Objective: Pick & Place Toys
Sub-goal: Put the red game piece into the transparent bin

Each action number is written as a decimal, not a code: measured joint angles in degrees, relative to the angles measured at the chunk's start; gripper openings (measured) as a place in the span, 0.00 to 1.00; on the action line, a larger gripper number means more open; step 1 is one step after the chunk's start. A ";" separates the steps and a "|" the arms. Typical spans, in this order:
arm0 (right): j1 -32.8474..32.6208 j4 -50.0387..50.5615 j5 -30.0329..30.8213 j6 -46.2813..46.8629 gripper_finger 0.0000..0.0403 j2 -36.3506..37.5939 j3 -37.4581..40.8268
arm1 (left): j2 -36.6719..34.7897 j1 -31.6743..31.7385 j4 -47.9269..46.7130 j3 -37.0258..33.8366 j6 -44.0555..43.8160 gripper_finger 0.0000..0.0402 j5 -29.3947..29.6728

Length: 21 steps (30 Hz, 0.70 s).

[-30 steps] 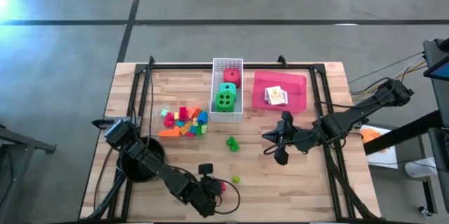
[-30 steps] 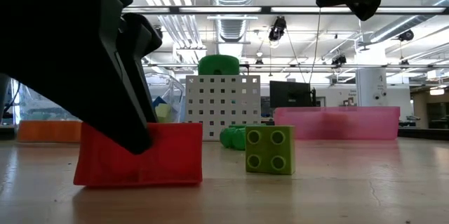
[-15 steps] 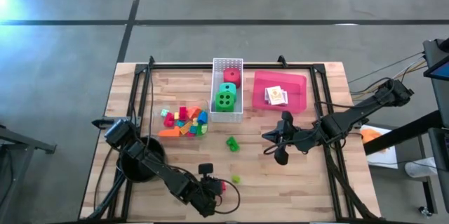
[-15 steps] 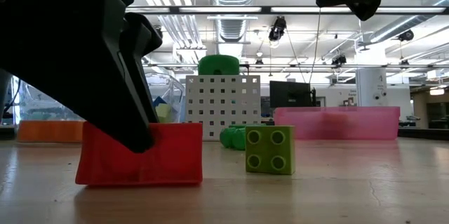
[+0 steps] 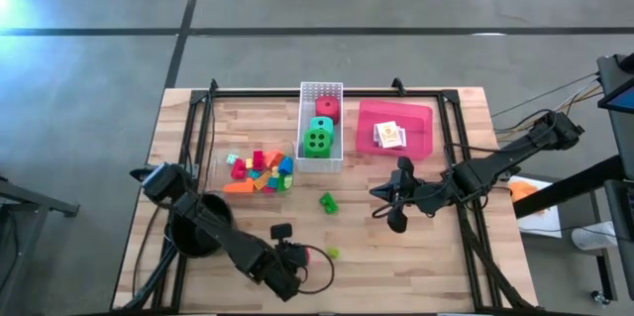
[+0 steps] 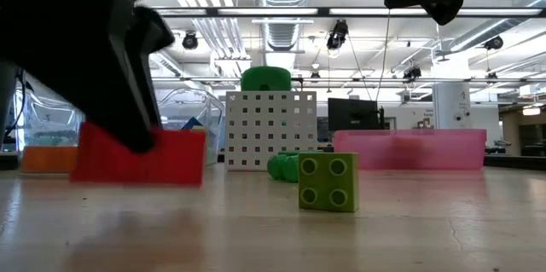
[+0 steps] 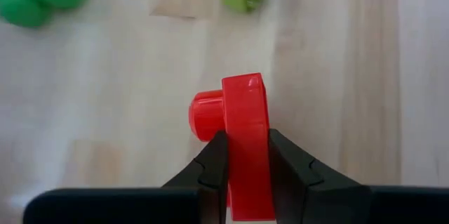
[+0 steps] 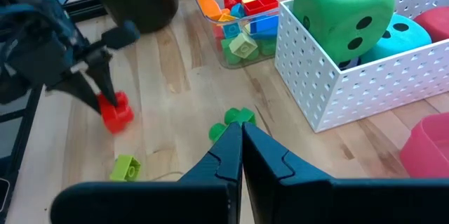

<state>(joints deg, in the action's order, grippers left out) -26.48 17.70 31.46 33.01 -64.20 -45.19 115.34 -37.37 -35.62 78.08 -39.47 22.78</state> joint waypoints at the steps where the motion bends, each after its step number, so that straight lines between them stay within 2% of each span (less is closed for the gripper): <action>1: 0.00 0.02 0.00 0.00 0.02 0.00 0.00 | -0.70 0.10 -1.21 0.00 -0.05 0.16 0.53; 17: 0.02 0.00 0.02 0.00 0.02 0.00 0.00 | -13.89 9.88 -19.66 0.22 0.07 0.16 8.22; 21: 0.02 0.00 0.00 0.00 0.02 0.00 -0.02 | -18.07 12.57 -25.27 0.22 -1.10 0.16 12.66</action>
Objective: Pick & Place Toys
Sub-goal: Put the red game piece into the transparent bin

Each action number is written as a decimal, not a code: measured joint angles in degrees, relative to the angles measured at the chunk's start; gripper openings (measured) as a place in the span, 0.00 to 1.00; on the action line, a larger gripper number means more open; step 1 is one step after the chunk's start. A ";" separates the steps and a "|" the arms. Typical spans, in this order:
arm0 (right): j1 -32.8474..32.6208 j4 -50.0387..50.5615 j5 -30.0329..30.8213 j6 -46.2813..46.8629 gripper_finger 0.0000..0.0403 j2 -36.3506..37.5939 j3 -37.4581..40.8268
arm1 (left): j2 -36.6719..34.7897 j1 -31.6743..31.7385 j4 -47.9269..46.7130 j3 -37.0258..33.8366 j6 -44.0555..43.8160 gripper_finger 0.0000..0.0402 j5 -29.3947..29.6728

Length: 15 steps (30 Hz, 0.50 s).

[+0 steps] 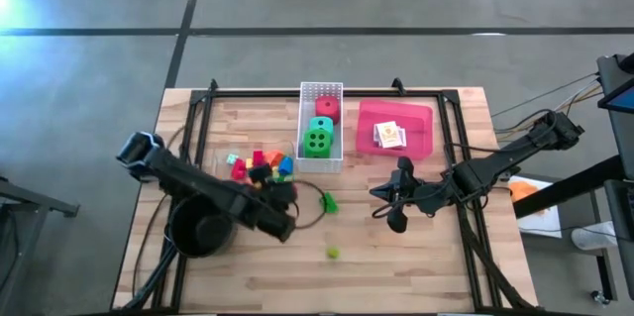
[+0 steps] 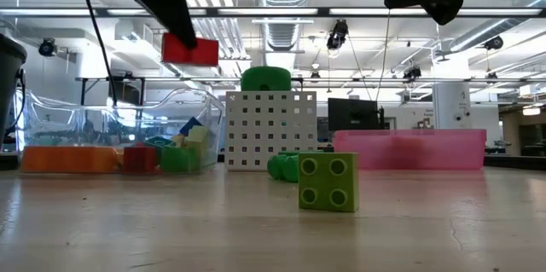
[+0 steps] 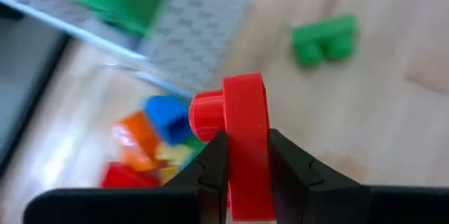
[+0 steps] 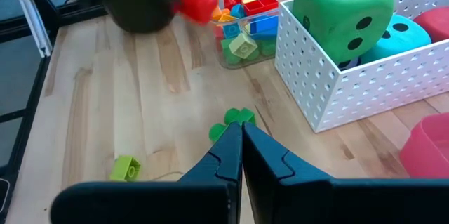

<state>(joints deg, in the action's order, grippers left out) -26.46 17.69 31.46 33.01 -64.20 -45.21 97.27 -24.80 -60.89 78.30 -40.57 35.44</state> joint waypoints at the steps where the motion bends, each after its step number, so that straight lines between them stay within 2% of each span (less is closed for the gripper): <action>1: -0.02 0.00 0.00 0.00 0.02 0.00 0.01 | -1.09 0.71 -1.05 0.00 -0.05 0.16 0.77; 7: -0.02 0.00 0.00 0.00 0.02 0.00 0.01 | -5.51 6.91 -5.49 0.00 0.05 0.16 0.05; 15: -0.01 0.00 0.00 0.00 0.02 0.00 0.01 | -10.70 18.12 -4.57 -4.81 6.78 0.16 -8.76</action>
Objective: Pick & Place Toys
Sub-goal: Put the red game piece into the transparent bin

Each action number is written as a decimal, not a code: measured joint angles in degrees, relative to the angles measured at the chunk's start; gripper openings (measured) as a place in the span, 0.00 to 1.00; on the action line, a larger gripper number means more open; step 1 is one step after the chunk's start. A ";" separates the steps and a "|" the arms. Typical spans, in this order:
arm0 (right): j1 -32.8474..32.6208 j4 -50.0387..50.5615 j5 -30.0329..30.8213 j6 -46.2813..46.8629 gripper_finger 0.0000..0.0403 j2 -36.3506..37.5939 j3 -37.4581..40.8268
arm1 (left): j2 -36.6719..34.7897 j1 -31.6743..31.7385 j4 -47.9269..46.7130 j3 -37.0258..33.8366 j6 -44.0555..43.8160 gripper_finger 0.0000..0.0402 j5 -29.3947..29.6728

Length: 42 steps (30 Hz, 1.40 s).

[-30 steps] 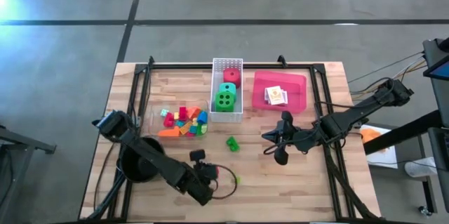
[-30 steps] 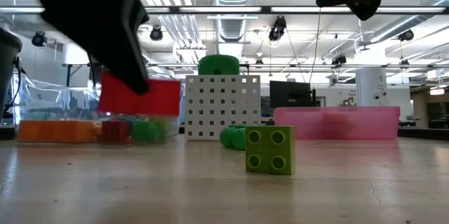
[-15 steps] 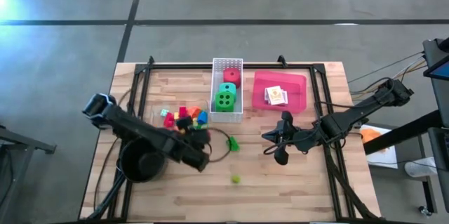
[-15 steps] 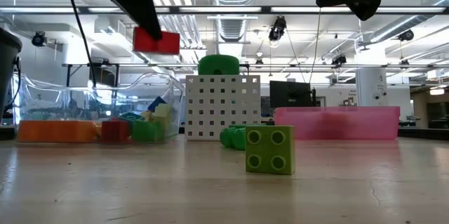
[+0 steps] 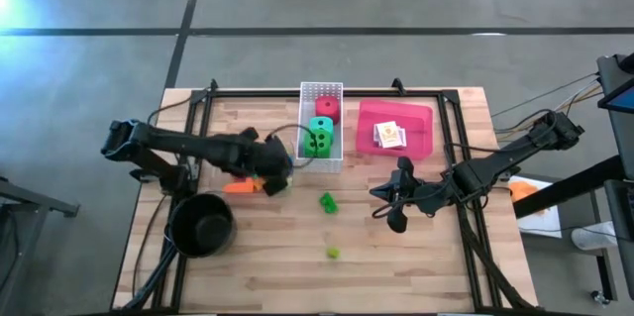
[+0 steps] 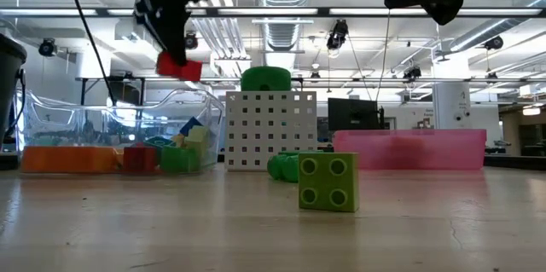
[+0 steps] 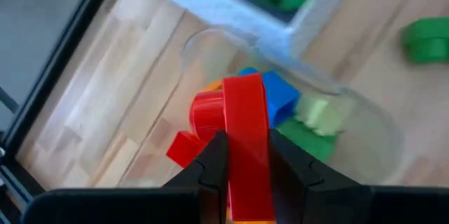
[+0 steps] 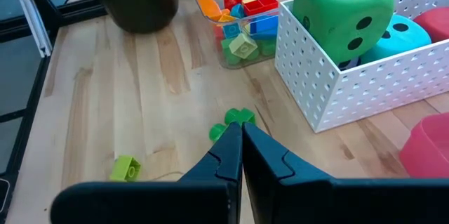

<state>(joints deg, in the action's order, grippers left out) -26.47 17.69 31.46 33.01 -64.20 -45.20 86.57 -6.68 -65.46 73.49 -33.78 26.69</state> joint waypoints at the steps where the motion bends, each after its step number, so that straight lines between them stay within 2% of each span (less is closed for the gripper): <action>1: 0.01 0.00 0.00 0.00 0.02 0.00 0.00 | -0.63 1.37 0.71 -1.28 0.59 0.16 -0.99; 8: 0.00 0.00 0.00 0.00 0.02 0.00 0.01 | -5.53 7.41 12.26 -11.94 5.50 0.16 -8.62; 12: 0.00 0.00 0.01 0.00 0.02 0.00 0.01 | -7.19 7.63 17.83 -17.39 7.64 0.16 -9.25; 16: -0.01 0.00 0.00 0.00 0.02 0.00 0.00 | -7.38 7.63 18.17 -20.90 7.54 0.16 -9.64; 29: -0.01 0.00 0.00 0.00 0.02 0.00 0.00 | -7.46 7.65 25.52 -28.11 6.32 0.16 -10.88; 42: 0.01 -0.01 0.00 0.00 0.02 0.00 0.01 | -7.79 7.67 26.52 -28.79 5.47 0.16 -11.33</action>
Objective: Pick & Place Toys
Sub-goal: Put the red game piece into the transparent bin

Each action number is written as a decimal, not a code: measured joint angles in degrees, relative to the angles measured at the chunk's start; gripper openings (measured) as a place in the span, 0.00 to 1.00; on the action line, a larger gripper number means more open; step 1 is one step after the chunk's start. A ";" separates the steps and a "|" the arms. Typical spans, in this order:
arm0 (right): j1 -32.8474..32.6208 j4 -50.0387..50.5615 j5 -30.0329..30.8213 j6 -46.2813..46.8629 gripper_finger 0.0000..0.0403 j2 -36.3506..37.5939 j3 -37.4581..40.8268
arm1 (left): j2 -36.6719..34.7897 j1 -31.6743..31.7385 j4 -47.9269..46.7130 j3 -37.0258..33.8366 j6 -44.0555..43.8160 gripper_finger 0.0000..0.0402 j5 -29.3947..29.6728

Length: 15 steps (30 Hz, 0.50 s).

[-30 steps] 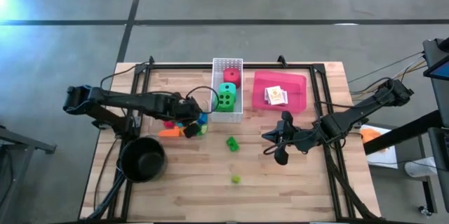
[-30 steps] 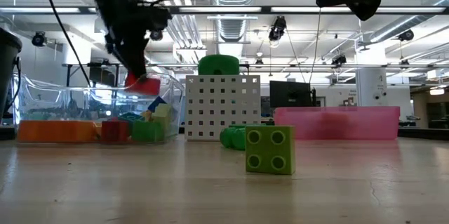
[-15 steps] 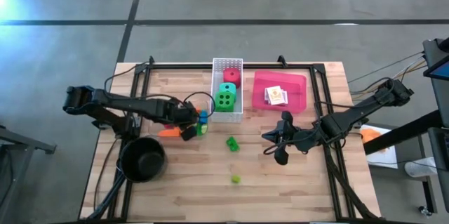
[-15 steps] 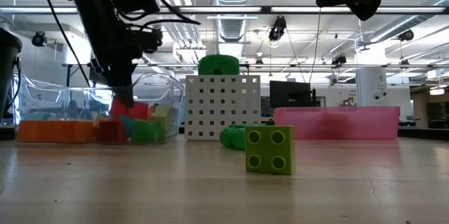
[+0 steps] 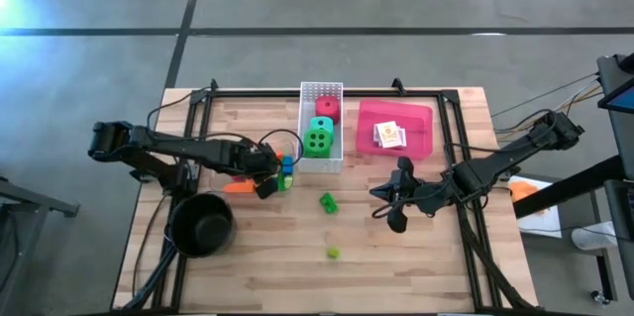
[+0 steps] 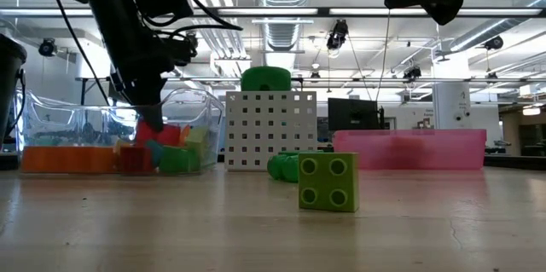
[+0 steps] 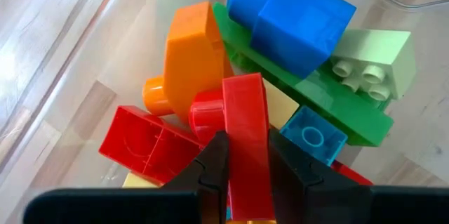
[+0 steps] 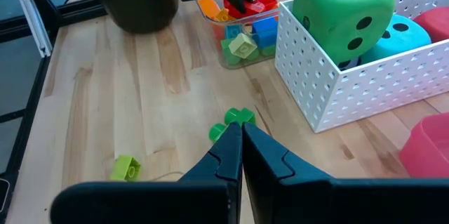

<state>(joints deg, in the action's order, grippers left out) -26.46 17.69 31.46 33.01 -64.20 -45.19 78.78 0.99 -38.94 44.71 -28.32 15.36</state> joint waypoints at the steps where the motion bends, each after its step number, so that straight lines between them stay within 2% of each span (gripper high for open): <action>1: -0.02 -0.01 0.00 0.00 0.02 0.00 0.00 | 0.00 0.00 0.00 0.00 0.00 0.16 0.00; 7: -0.01 0.00 0.00 0.00 0.02 0.00 0.00 | 0.00 0.00 0.00 0.00 -0.09 0.19 0.00; 15: -0.02 0.00 0.00 0.00 0.02 0.00 0.00 | 0.02 0.00 0.22 0.31 -0.44 0.50 -0.37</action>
<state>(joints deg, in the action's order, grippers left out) -26.48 17.68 31.46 33.01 -64.20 -45.19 78.81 0.99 -38.72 45.01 -28.75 14.98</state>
